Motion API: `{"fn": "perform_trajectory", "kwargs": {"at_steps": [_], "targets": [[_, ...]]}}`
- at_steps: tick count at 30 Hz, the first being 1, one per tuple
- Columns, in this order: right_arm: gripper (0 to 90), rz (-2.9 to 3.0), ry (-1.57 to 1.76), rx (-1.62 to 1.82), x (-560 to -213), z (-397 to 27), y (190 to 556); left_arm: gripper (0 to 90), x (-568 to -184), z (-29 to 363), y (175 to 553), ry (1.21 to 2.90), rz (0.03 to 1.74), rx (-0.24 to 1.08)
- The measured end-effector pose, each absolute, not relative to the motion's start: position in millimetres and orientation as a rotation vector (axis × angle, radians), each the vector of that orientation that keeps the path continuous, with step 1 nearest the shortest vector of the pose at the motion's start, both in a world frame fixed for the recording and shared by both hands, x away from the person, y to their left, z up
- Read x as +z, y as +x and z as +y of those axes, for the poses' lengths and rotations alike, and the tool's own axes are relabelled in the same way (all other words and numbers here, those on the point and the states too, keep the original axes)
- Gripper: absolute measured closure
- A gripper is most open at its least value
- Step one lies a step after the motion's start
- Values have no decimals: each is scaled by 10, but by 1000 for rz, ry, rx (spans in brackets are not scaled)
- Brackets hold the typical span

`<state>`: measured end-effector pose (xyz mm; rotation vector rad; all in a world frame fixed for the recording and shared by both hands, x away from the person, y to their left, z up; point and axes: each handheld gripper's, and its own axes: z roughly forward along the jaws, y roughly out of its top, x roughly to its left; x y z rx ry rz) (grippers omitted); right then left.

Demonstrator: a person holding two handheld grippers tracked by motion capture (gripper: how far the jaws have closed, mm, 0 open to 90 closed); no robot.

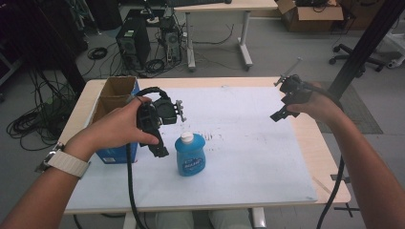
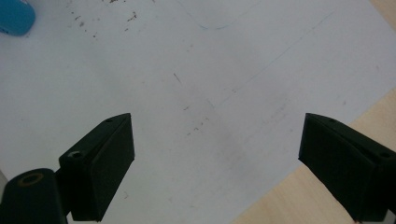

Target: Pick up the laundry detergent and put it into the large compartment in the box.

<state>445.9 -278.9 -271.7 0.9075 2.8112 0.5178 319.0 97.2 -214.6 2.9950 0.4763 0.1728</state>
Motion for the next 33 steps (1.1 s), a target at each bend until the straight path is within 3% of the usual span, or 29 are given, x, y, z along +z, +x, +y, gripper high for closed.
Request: {"fn": "perform_trajectory", "kwargs": {"at_steps": [22, 33], "targets": [[105, 2795, 873, 527, -2589, -2847, 4338, 57, -1709, 787, 3146, 2921, 544, 248], [105, 2790, 875, 532, -2569, -2864, 4328, 55, -1617, 660, 3164, 2929, 487, 279]]}}
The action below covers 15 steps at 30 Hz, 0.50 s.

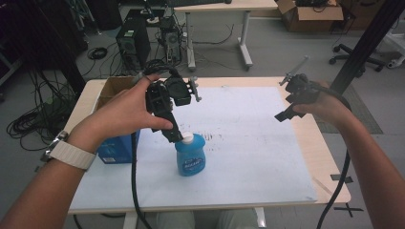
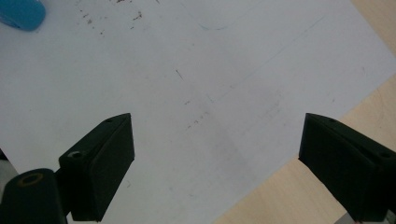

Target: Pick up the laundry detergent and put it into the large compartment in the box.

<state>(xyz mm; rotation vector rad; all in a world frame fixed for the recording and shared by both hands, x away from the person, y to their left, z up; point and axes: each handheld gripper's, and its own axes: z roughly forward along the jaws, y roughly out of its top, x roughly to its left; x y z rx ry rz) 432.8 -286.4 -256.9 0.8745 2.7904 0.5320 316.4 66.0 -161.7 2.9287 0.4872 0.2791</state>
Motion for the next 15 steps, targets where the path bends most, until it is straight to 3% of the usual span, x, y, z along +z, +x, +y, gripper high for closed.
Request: {"fn": "perform_trajectory", "kwargs": {"at_steps": [15], "targets": [[105, 2783, 872, 531, -2546, -2857, 4342, 54, -1685, 430, 3223, 2938, 444, 267]]}}
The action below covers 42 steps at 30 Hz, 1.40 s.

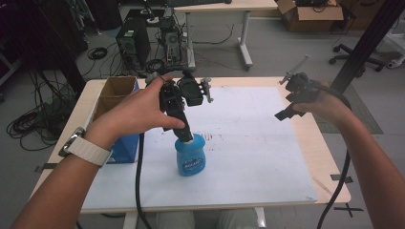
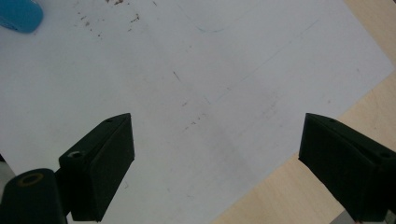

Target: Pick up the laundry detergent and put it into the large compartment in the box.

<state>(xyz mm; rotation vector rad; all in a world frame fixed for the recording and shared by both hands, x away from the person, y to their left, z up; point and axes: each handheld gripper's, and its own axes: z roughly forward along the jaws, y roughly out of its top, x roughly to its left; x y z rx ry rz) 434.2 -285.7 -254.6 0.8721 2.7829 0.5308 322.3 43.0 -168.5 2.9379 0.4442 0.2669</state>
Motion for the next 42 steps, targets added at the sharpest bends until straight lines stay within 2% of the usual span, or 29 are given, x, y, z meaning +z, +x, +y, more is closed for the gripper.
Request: {"fn": "perform_trajectory", "kwargs": {"at_steps": [10, 42], "targets": [[105, 2784, 870, 530, -2544, -2850, 4342, 54, -1792, 345, 3262, 2959, 428, 262], [103, 2787, 862, 534, -2591, -2821, 4371, 64, -2221, 256, 3429, 3007, 578, 223]]}}
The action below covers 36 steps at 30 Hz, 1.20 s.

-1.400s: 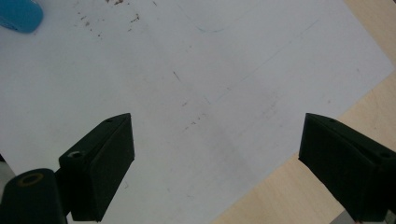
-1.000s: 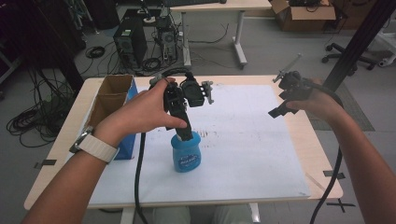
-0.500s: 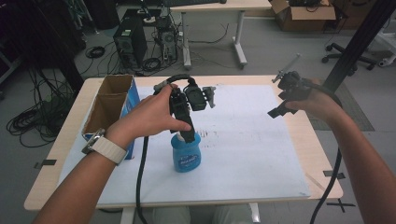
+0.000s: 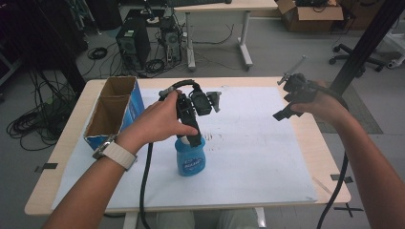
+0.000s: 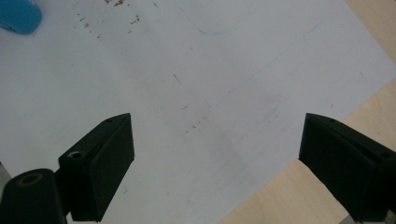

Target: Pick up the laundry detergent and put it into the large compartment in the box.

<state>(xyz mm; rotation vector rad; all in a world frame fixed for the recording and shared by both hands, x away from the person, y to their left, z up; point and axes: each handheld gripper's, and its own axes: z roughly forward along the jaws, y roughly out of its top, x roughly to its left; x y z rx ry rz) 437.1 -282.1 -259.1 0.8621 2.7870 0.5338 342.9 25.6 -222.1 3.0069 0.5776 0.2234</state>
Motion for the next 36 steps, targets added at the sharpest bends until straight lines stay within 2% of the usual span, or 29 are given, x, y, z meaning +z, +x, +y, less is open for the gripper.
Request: {"fn": "perform_trajectory", "kwargs": {"at_steps": [26, 36], "targets": [[103, 2792, 861, 534, -2615, -2809, 4382, 66, -2617, 237, 3470, 3027, 583, 136], [103, 2793, 860, 533, -2619, -2803, 4384, 93, -2693, 238, 3479, 3027, 584, 123]]}}
